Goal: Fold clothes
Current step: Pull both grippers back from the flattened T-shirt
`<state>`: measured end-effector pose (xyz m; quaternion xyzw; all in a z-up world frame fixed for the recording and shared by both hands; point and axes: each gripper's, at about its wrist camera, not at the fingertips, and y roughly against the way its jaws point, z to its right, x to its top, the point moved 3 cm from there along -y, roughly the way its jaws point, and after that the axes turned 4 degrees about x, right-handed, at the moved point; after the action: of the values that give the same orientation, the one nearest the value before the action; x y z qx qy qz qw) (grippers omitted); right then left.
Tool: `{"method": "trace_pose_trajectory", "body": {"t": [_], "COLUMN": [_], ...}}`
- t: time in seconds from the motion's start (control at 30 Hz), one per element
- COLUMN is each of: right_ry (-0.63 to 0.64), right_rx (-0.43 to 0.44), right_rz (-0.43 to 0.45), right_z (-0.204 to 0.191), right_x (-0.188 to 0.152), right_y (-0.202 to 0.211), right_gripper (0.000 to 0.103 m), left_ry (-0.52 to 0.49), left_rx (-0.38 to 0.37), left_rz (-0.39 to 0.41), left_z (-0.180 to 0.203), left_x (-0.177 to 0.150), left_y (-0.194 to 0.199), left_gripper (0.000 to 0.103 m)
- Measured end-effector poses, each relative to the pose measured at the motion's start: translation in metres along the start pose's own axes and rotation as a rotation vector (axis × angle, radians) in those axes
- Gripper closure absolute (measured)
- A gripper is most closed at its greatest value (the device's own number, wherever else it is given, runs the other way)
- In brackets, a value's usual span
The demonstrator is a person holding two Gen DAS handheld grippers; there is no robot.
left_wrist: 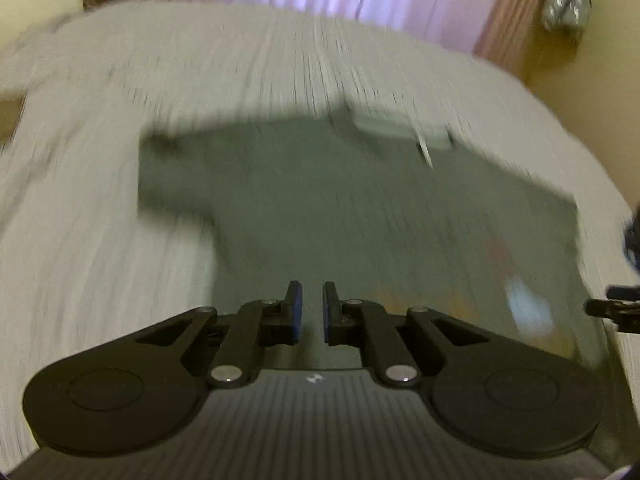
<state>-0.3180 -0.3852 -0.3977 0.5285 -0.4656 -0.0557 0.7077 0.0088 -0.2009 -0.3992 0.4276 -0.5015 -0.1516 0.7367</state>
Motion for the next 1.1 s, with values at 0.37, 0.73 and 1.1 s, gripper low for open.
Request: {"method": "trace_pose_trajectory", "body": {"t": [0.37, 0.73, 1.1], "right_ry": [-0.105, -0.193, -0.201], "right_rx": [-0.025, 0.095, 0.11], "right_rz": [-0.283, -0.099, -0.08], "right_z": [-0.01, -0.03, -0.044], "right_x": [-0.179, -0.103, -0.1], "right_y": [0.147, 0.298, 0.359], "right_gripper": [0.033, 0.032, 0.032], "left_ry": [0.119, -0.008, -0.04], "left_rx": [0.241, 0.265, 0.245], "left_rz": [-0.333, -0.114, -0.074], "left_z": [0.028, 0.125, 0.158], "left_x": [-0.171, -0.096, -0.092], "left_y": [0.155, 0.32, 0.37], "left_gripper": [0.097, 0.076, 0.07]}}
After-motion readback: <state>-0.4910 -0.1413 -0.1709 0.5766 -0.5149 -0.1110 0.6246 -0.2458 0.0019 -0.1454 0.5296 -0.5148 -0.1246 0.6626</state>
